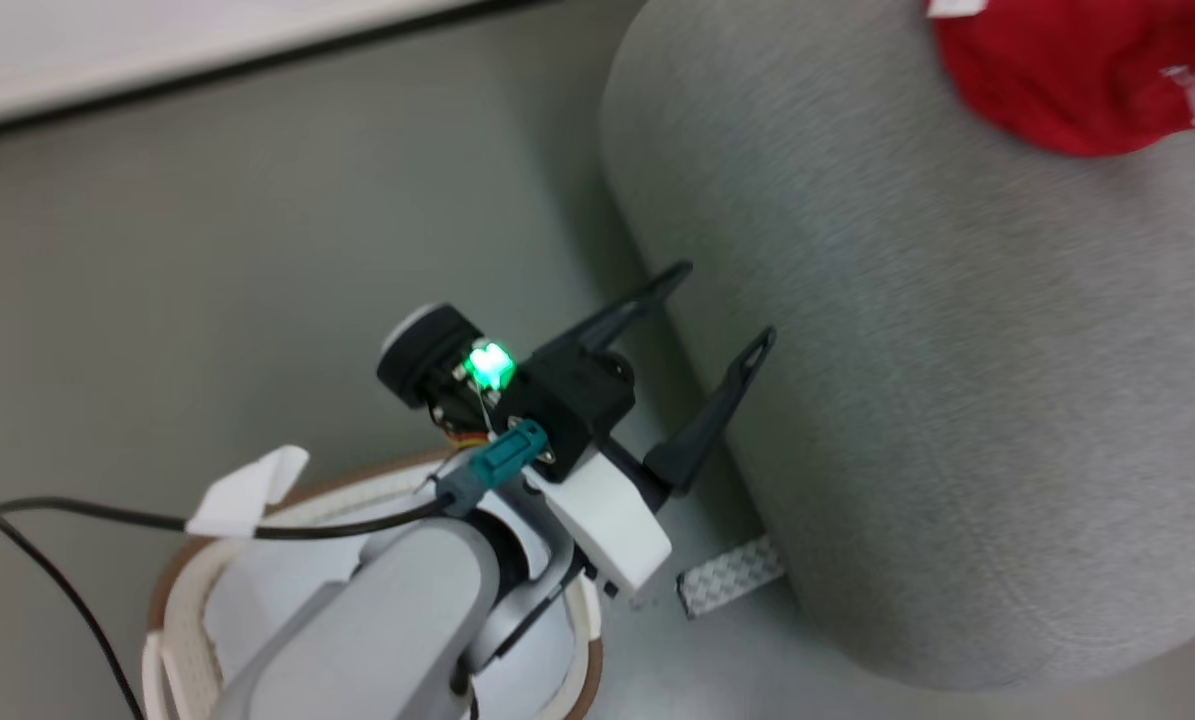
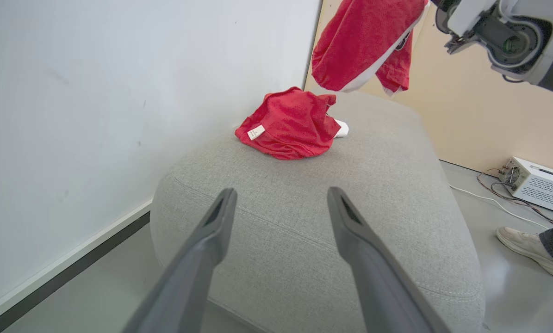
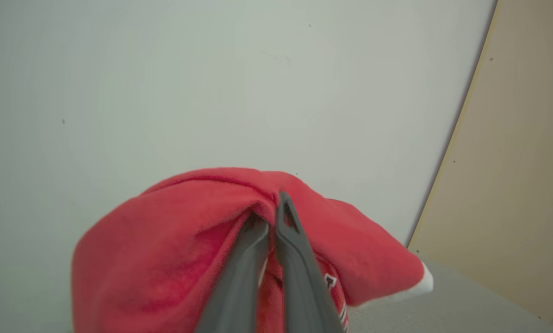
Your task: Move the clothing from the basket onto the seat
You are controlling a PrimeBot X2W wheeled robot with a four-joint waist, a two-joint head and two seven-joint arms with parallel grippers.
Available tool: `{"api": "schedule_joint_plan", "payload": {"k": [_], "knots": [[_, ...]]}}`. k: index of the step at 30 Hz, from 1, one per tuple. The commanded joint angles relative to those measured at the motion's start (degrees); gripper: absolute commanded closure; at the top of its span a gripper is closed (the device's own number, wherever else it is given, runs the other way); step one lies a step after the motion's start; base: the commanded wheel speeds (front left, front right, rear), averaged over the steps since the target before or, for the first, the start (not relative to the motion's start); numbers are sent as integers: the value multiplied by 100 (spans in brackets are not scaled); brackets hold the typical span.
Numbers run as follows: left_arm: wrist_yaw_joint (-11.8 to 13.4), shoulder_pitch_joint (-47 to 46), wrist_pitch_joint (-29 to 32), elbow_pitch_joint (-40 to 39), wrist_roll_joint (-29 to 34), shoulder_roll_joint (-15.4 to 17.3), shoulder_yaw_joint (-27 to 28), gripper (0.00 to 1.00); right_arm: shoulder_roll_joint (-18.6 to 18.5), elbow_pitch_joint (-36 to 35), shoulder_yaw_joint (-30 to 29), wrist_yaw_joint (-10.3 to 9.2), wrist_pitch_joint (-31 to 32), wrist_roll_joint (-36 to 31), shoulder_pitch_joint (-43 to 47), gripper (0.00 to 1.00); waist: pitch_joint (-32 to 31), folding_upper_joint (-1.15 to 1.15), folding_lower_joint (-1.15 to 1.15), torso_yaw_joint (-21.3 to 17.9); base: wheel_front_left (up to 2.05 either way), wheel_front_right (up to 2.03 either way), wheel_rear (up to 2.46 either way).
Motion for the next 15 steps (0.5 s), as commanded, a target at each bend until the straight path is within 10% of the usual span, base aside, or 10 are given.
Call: {"api": "schedule_joint_plan", "payload": {"k": [1, 14, 15], "knots": [[-27, -246, 48, -103, 124, 65, 46, 0, -134, 225, -255, -14, 36, 15, -482, 100, 1348, 0, -2, 702, 0, 0, 0], [120, -466, -185, -244, 84, 172, 321, 0, -218, 2457, -2217, -14, 17, -1313, -1468, 100, 2019, 0, -2, 1158, 0, 0, 0], [125, -428, -225, -202, 66, 182, 322, 0, -171, 2548, -2305, -14, -9, -1427, -1427, 85, 1948, 0, -2, 1172, 0, 0, 0]]}}
